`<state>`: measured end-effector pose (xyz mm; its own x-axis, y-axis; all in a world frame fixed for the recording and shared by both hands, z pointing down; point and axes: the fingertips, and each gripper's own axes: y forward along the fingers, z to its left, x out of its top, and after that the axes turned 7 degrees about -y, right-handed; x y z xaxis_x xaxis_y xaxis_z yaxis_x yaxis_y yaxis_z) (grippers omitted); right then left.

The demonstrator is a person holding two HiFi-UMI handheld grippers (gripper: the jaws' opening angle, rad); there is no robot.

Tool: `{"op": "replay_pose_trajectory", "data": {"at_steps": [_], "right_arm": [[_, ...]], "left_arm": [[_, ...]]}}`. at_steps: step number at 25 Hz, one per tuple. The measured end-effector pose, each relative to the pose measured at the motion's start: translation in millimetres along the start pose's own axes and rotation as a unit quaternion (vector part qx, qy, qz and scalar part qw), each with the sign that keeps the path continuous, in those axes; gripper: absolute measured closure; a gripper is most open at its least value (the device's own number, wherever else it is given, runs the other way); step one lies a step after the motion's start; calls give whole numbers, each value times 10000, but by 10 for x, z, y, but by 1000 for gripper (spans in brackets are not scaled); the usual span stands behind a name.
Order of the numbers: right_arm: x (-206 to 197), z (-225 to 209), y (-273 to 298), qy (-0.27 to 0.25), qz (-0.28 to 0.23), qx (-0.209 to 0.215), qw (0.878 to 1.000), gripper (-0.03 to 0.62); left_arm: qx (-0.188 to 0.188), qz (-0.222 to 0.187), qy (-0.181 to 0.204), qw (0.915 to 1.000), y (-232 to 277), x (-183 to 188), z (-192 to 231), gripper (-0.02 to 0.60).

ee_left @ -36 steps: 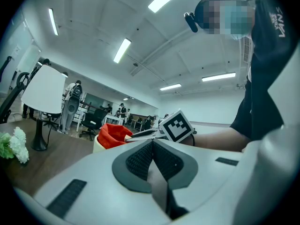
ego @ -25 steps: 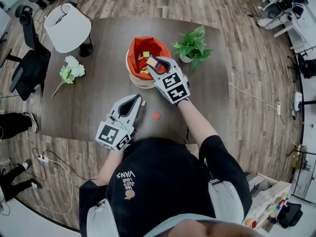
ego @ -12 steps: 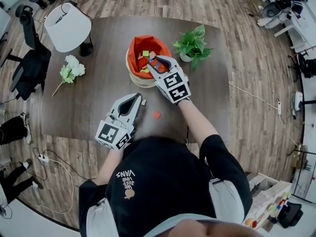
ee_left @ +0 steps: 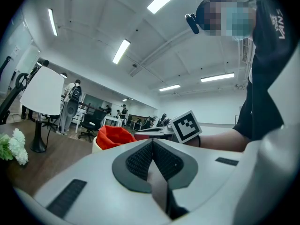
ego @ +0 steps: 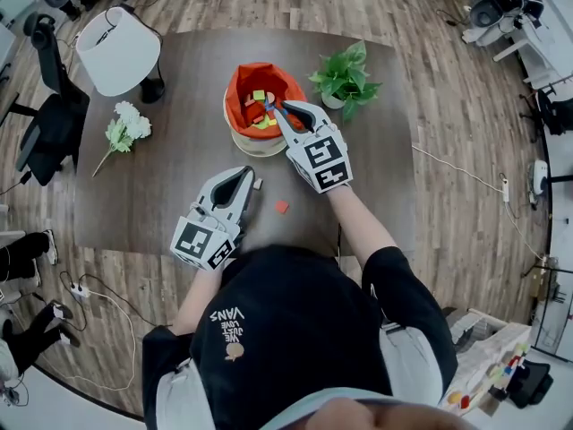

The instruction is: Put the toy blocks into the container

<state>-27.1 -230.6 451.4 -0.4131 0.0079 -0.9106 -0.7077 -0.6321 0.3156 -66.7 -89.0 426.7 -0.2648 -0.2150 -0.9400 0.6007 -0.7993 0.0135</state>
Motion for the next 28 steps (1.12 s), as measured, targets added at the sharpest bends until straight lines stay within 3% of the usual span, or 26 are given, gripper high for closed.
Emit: {"op": "replay_pose_trajectory", "data": {"at_steps": [10, 28], "right_arm": [[122, 56, -292, 96, -224, -43, 9997, 576], [70, 227, -753, 169, -276, -49, 9995, 577]], "left_arm": [[-50, -20, 49, 10000, -14, 26, -51, 571], [-66, -71, 106, 9999, -18, 62, -43, 571]]}}
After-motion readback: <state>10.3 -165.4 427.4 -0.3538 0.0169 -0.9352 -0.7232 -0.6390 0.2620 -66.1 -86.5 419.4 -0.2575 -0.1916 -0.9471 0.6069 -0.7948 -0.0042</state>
